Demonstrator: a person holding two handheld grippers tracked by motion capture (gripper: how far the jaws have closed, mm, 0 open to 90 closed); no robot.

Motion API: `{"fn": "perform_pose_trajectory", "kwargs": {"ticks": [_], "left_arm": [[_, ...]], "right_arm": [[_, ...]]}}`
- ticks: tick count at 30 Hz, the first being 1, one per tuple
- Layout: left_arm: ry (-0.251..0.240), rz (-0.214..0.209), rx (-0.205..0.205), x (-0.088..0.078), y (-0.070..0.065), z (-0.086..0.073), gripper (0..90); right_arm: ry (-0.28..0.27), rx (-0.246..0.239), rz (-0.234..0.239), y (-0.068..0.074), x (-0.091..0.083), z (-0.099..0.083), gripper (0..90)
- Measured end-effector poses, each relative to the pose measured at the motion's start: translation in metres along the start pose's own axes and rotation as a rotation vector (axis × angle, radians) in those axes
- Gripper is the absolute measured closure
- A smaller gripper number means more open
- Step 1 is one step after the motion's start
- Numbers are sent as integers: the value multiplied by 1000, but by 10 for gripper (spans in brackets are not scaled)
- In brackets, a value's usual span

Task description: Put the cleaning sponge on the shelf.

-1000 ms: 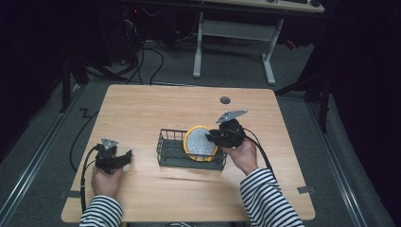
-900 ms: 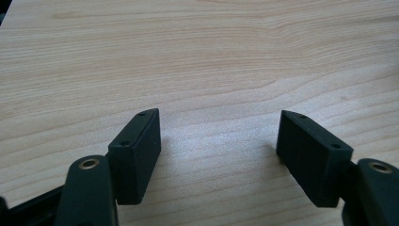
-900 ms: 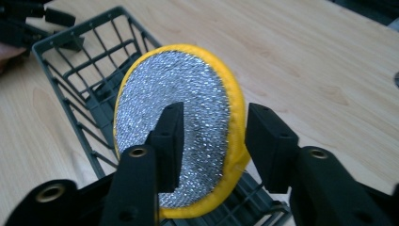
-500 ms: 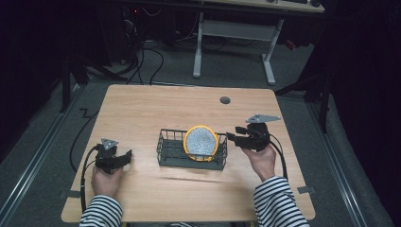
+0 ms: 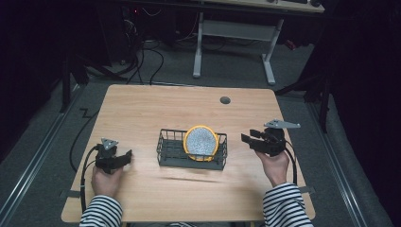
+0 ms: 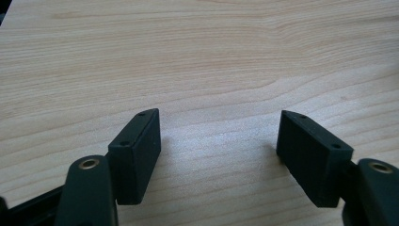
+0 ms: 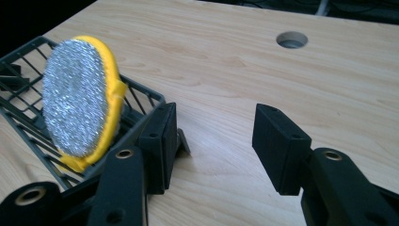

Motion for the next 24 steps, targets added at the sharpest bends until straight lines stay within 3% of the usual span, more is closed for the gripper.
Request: {"fn": "perform_pose_trajectory", "kwargs": {"ticks": [11,24], "left_arm": [[0,0,1,0,0,0,315],[0,0,2,0,0,0,315]], "right_arm": [[-27,57,-46,-20,-13,-27,489],[-40,127,-74,-35,-14,-57,458]]}}
Point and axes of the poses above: each handheld gripper's, and its own axes: x roughly forward along the jaws, z roughly out of its top, y roughly to its left, the point moved 1 cm from there along x, roughly forward along the jaws, and after that the axes turned 10 degrees about z, right-handed, at the moved point
